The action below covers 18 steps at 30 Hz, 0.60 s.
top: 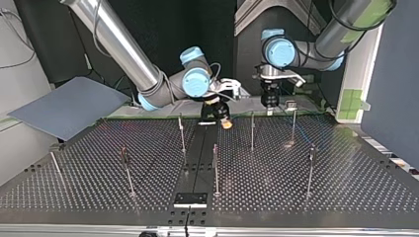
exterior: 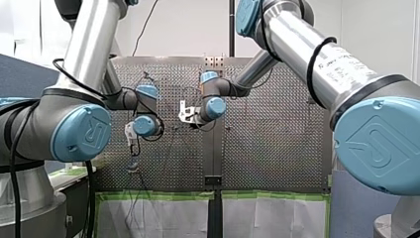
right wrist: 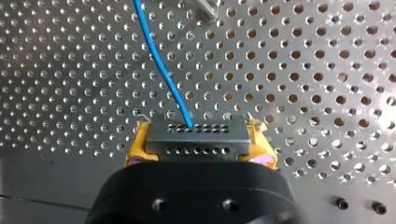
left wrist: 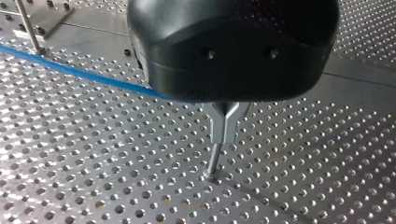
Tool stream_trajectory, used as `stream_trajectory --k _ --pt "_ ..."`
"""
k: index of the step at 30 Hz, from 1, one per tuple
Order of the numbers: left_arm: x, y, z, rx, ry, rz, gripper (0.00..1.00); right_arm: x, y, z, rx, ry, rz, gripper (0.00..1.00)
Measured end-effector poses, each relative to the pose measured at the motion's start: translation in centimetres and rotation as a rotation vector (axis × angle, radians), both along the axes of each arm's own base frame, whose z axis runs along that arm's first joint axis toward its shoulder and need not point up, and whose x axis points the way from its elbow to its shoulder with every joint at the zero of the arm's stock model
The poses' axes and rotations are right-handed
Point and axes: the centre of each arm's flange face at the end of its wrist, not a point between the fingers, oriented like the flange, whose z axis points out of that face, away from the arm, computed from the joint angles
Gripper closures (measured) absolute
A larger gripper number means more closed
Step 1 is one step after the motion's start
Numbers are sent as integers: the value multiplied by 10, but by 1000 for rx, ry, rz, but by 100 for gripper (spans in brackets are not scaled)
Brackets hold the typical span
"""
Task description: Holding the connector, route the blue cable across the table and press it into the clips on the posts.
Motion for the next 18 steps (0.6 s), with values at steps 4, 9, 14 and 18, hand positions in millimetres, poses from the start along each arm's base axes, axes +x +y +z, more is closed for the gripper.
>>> stream_trajectory --k 4,9,14,18 --pt "10 -1 -7 -7 3 -8 100 0 -3 -1 -8 -12 -3 100" --pt "25 2 -14 -27 -8 -2 100 2 -9 -2 -21 -46 -8 100" --pt "37 8 -16 -29 -6 8 100 5 -14 -10 -30 -66 -7 100" --pt "43 11 -14 -30 -11 3 100 2 -20 -11 -33 -70 -15 100"
